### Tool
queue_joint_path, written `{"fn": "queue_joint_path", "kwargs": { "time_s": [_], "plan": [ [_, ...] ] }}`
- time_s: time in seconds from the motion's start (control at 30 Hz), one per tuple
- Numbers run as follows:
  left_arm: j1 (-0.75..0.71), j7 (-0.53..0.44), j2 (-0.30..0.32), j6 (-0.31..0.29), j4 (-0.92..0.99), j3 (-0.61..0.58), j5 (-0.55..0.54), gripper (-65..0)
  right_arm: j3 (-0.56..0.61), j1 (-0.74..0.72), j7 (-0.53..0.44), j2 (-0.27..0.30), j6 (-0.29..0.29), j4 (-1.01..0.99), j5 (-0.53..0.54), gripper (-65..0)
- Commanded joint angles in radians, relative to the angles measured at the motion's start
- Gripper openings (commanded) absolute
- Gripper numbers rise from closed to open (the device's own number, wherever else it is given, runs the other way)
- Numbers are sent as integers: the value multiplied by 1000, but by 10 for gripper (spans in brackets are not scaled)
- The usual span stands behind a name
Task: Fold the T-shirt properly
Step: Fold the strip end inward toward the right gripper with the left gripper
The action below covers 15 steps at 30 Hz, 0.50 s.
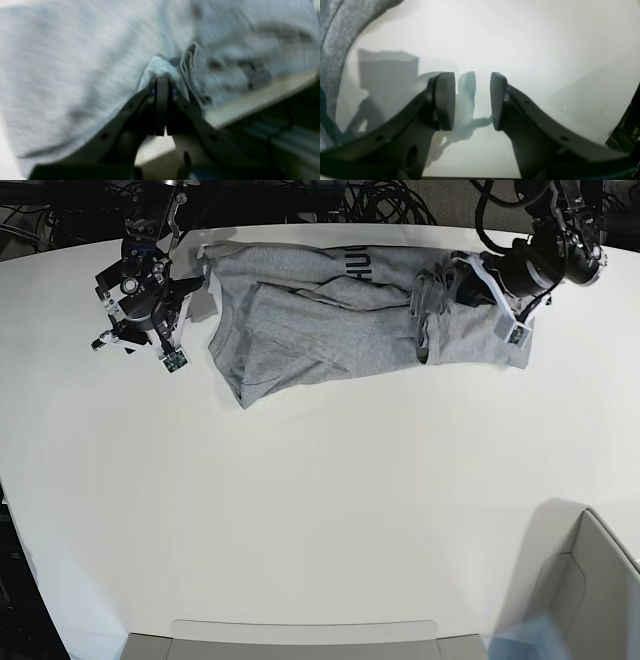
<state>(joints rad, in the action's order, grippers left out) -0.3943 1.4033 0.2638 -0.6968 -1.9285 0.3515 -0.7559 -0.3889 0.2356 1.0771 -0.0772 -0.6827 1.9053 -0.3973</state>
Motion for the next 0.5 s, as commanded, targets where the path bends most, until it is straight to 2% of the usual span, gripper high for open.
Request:
{"fn": "queue_joint_path", "kwargs": {
  "time_s": [0.0, 0.17, 0.4, 0.47],
  "plan": [
    [-12, -7, 35, -1, -19, -27, -7, -650, -2, -6, -5, 1, -15, 18, -4, -416],
    [-79, -7, 108, -1, -32, -119, -11, -650, -2, -11, -5, 1, -15, 18, -4, -416],
    [-101, -7, 108, -1, -105, -119, -18, -650, -2, -29, -5, -2, -15, 21, 2, -416],
    [-101, -7, 102, -1, -105, -127, -63, -650, -9, -40, -4, -19, -15, 24, 42, -416]
  ]
}}
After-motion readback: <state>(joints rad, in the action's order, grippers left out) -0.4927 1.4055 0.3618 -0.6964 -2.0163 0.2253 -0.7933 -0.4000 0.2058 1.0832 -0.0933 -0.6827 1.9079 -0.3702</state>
